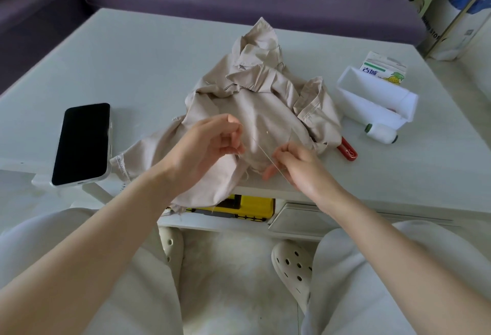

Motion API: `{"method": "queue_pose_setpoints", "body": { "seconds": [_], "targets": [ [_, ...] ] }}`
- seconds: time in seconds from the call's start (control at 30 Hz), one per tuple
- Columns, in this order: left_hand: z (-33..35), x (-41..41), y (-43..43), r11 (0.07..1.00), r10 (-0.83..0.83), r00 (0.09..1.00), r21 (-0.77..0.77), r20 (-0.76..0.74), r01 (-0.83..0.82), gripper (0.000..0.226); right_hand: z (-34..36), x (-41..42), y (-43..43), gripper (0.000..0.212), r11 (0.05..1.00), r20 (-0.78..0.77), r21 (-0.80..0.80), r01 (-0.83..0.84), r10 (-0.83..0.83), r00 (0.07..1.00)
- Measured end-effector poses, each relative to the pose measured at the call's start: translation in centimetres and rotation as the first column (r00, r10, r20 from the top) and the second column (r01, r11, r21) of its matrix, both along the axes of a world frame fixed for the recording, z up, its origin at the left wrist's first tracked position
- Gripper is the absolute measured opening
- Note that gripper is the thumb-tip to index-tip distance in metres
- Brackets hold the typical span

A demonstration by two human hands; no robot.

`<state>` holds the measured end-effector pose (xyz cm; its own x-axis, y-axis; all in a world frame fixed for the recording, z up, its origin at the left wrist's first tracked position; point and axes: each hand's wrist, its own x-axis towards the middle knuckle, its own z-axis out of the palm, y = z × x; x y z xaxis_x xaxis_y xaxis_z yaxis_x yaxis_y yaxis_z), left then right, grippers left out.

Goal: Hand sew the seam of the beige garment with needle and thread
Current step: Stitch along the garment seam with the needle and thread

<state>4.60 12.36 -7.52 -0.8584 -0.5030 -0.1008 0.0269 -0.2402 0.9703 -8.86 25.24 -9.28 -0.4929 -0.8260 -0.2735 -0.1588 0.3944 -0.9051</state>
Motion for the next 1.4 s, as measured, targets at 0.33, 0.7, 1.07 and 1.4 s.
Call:
{"method": "queue_pose_setpoints", "body": {
  "seconds": [0.33, 0.7, 1.07, 1.4],
  "targets": [
    [-1.1, 0.0, 0.6, 0.982, -0.02, 0.97, -0.178, 0.243, 0.065, 0.018, -0.3, -2.3, -0.1, 0.024, 0.922, 0.172, -0.169, 0.348, -0.32, 0.932],
    [-2.3, -0.1, 0.9, 0.883, -0.006, 0.918, -0.428, 0.398, 0.192, 0.012, -0.5, 0.0, 0.6, 0.016, 0.961, -0.39, -0.273, 0.033, -0.142, 0.91],
    [-2.5, -0.8, 1.7, 0.856, 0.045, 0.949, -0.502, 0.313, 0.125, 0.013, -1.3, 1.5, -0.3, 0.017, 0.992, -0.241, -0.104, -0.074, 0.047, 0.969],
    [-3.5, -0.9, 1.5, 0.873, 0.058, 0.936, -0.472, 0.347, 0.121, 0.013, -0.2, -0.7, -0.8, 0.022, 0.934, 0.064, -0.289, 0.208, -0.198, 0.978]
  ]
}}
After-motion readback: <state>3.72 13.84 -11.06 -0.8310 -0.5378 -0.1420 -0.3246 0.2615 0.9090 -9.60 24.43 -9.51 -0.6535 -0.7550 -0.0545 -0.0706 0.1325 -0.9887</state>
